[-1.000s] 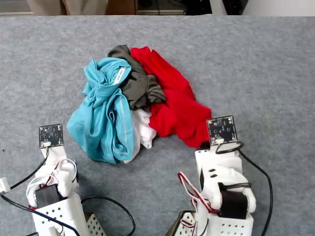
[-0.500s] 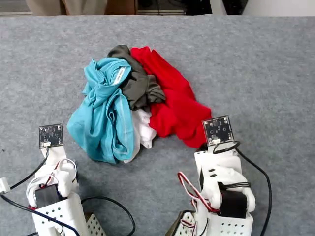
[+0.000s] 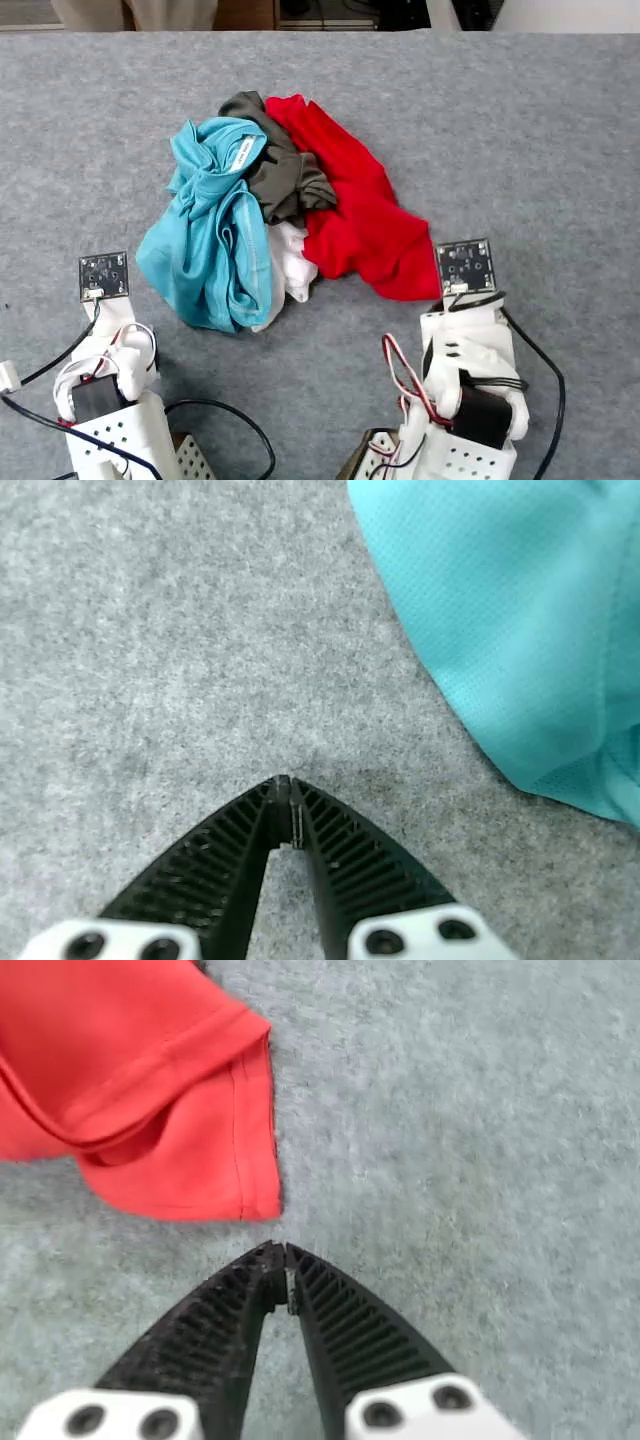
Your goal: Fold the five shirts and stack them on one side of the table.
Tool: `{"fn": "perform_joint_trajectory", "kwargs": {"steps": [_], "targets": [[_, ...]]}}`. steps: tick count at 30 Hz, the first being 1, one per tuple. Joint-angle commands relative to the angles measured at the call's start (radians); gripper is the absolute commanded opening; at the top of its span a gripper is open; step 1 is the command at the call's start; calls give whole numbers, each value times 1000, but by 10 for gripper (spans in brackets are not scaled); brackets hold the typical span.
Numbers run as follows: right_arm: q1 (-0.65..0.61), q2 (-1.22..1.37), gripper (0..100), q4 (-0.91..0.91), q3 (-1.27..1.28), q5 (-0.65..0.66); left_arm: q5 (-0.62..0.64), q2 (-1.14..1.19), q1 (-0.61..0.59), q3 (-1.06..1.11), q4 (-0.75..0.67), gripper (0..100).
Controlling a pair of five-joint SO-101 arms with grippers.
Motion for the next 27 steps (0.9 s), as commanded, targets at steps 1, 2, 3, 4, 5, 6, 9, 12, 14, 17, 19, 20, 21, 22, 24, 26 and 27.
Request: {"fn": "perform_joint_trajectory", "kwargs": {"steps": [1,2,3,4,5,6,9,12,14,17,19,20,21,22,24,26,27], "targets": [[16,-111,5,2,30,5,3,-59,-9,9,-14,19],[5,-111,5,2,39,3,3,-59,-9,9,-14,19],[-8,-111,5,3,42,-12,3,-59,-9,9,-14,19],[-24,-111,5,3,38,-37,3,-59,-9,9,-14,19],[-42,-110,5,5,24,-60,3,-59,-9,9,-14,19],[-67,-108,5,5,10,-83,3,-59,-9,9,-14,19],[-139,-58,5,-3,-61,-157,3,-59,-9,9,-14,19],[-200,91,5,-49,-160,-244,3,-59,-9,9,-14,19],[-234,242,5,-77,-257,-307,3,-59,-9,9,-14,19],[-294,492,5,-80,-438,-382,3,-59,-9,9,-14,19],[-346,645,5,-80,-541,-390,3,-59,-9,9,-14,19],[-377,714,5,-84,-579,-387,3,-59,-9,9,-14,19],[-415,773,5,-84,-615,-368,3,-59,-9,9,-14,19],[-456,825,5,-84,-645,-338,3,-59,-9,9,-14,19],[-529,905,5,-86,-694,-269,3,-59,-9,9,-14,19],[-576,957,5,-86,-739,-212,3,-59,-9,9,-14,19],[-595,980,9,-86,-763,-195,3,-59,-9,9,-14,19]]}}
